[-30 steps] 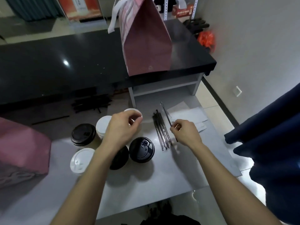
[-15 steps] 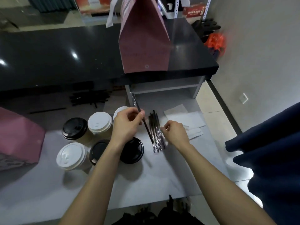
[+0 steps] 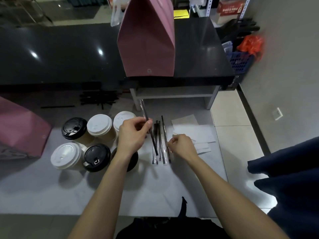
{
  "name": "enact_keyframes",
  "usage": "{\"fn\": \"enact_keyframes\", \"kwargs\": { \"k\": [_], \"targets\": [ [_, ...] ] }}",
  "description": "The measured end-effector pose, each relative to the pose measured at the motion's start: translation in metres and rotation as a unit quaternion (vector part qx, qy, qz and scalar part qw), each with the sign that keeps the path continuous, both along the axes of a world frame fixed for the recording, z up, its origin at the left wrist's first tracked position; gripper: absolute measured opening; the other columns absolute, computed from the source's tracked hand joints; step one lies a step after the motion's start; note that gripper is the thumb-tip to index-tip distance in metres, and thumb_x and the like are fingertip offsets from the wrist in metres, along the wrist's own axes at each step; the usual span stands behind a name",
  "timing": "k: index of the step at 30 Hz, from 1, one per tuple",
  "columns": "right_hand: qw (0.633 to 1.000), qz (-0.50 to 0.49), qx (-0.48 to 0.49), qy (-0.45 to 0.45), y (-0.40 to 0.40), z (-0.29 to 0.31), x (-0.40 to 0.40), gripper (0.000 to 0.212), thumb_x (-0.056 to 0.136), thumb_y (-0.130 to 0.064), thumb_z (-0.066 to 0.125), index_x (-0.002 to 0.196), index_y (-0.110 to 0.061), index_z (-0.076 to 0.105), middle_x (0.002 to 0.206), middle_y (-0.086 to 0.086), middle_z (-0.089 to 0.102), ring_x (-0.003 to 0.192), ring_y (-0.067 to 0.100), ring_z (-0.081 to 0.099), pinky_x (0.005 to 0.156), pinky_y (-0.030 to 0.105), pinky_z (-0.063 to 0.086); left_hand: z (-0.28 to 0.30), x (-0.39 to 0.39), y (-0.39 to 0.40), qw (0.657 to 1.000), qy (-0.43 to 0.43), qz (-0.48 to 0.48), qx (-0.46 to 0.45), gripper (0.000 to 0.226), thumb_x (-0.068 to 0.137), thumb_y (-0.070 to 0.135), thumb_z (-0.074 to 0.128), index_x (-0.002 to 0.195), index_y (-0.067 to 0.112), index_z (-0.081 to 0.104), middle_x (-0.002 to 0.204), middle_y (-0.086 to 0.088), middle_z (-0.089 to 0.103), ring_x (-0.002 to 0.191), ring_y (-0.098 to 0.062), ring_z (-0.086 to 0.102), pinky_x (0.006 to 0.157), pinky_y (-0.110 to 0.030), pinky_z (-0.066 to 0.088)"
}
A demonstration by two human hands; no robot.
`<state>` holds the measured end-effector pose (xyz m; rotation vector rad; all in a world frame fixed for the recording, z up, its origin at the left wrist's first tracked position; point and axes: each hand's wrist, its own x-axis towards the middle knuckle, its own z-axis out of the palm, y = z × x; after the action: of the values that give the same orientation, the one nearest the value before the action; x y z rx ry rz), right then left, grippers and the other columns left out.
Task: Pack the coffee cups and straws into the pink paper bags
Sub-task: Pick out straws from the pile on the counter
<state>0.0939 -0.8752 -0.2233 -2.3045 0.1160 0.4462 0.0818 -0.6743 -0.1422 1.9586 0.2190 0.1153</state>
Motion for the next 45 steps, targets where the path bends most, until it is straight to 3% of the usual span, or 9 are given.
{"fn": "enact_keyframes", "kwargs": {
  "k": [3,10,16,19,23,32,35,40,45],
  "targets": [
    [0.998,0.001,0.043,-0.046,-0.013,0.017,0.001,0.019,0.097,-0.021,0.071,0.080,-0.026,0.069,0.080,-0.010,0.072,0.076,0.015,0.065,0.069,0.027,0.046,-0.005,0.009,-0.006,1.000,0.009,0.006,0.019,0.017,0.103,0.030,0.076,0.094,0.018,0.084,0.078,0.002,0.080,0.072,-0.018,0.078,0.073,-0.045,0.068],
    [0.981,0.025,0.167,-0.094,-0.025,0.052,-0.002,0.013,0.103,-0.020,0.072,0.093,-0.013,0.067,0.085,0.004,0.076,0.057,0.019,0.063,0.065,0.035,0.053,-0.014,0.023,-0.033,0.993,0.061,-0.029,-0.098,0.014,0.102,0.022,0.077,0.094,0.013,0.085,0.083,-0.008,0.081,0.075,-0.031,0.076,0.074,-0.043,0.064],
    [0.974,-0.007,0.190,-0.122,-0.032,0.038,-0.003,0.017,0.102,-0.032,0.073,0.085,-0.029,0.074,0.080,-0.005,0.076,0.055,0.016,0.066,0.061,0.030,0.052,-0.018,0.026,-0.041,0.988,0.071,-0.057,-0.124,0.021,0.107,0.025,0.070,0.101,0.007,0.080,0.099,-0.024,0.077,0.097,-0.046,0.075,0.095,-0.058,0.061],
    [0.982,-0.082,-0.002,-0.172,-0.060,0.013,0.005,0.011,0.097,-0.038,0.076,0.096,-0.028,0.078,0.093,-0.009,0.074,0.079,0.017,0.068,0.077,0.035,0.053,-0.024,0.028,-0.043,0.983,0.082,-0.042,-0.161,0.019,0.114,0.022,0.057,0.106,0.010,0.069,0.100,-0.013,0.082,0.098,-0.033,0.080,0.096,-0.050,0.064],
    [0.990,-0.037,-0.112,-0.076,-0.073,-0.014,0.013,0.029,0.090,-0.045,0.076,0.112,-0.027,0.078,0.110,-0.006,0.062,0.095,0.022,0.067,0.082,0.036,0.053,-0.035,0.029,-0.043,0.975,0.092,-0.050,-0.197,0.019,0.117,0.024,0.050,0.110,0.010,0.061,0.095,-0.015,0.081,0.091,-0.037,0.081,0.086,-0.050,0.065],
    [0.989,-0.008,-0.094,-0.110,-0.077,-0.019,0.019,0.016,0.092,-0.040,0.069,0.100,-0.031,0.080,0.102,-0.010,0.060,0.091,0.019,0.065,0.078,0.035,0.052,-0.035,0.027,-0.048,0.981,0.103,-0.019,-0.166,0.021,0.118,0.023,0.044,0.108,0.013,0.060,0.066,0.011,0.061,0.062,-0.011,0.055,0.066,-0.028,0.052],
    [0.987,0.003,-0.070,-0.142,-0.079,-0.014,0.017,0.014,0.096,-0.030,0.070,0.099,-0.023,0.082,0.103,-0.005,0.063,0.098,0.021,0.064,0.081,0.035,0.050,-0.035,0.027,-0.049,0.981,0.115,-0.020,-0.152,0.021,0.115,0.028,0.049,0.111,0.013,0.063,0.066,0.012,0.060,0.060,-0.010,0.052,0.069,-0.036,0.046],
    [0.961,-0.040,0.033,-0.270,-0.094,0.028,0.012,0.005,0.099,-0.018,0.073,0.099,-0.014,0.076,0.101,-0.001,0.072,0.096,0.019,0.066,0.085,0.032,0.050,-0.028,0.030,-0.050,0.983,0.098,-0.018,-0.152,0.033,0.087,0.054,0.079,0.099,0.024,0.073,0.075,0.008,0.055,0.069,-0.014,0.050,0.071,-0.036,0.042],
    [0.963,-0.007,0.133,-0.236,-0.110,0.078,0.019,0.007,0.102,-0.019,0.069,0.097,-0.022,0.073,0.090,-0.011,0.075,0.089,0.005,0.071,0.082,0.025,0.057,-0.013,0.042,-0.062,0.985,0.067,-0.092,-0.129,0.049,0.079,0.057,0.091,0.123,0.039,0.077,0.112,0.016,0.078,0.085,0.006,0.067,0.071,-0.013,0.049]
  ]
}}
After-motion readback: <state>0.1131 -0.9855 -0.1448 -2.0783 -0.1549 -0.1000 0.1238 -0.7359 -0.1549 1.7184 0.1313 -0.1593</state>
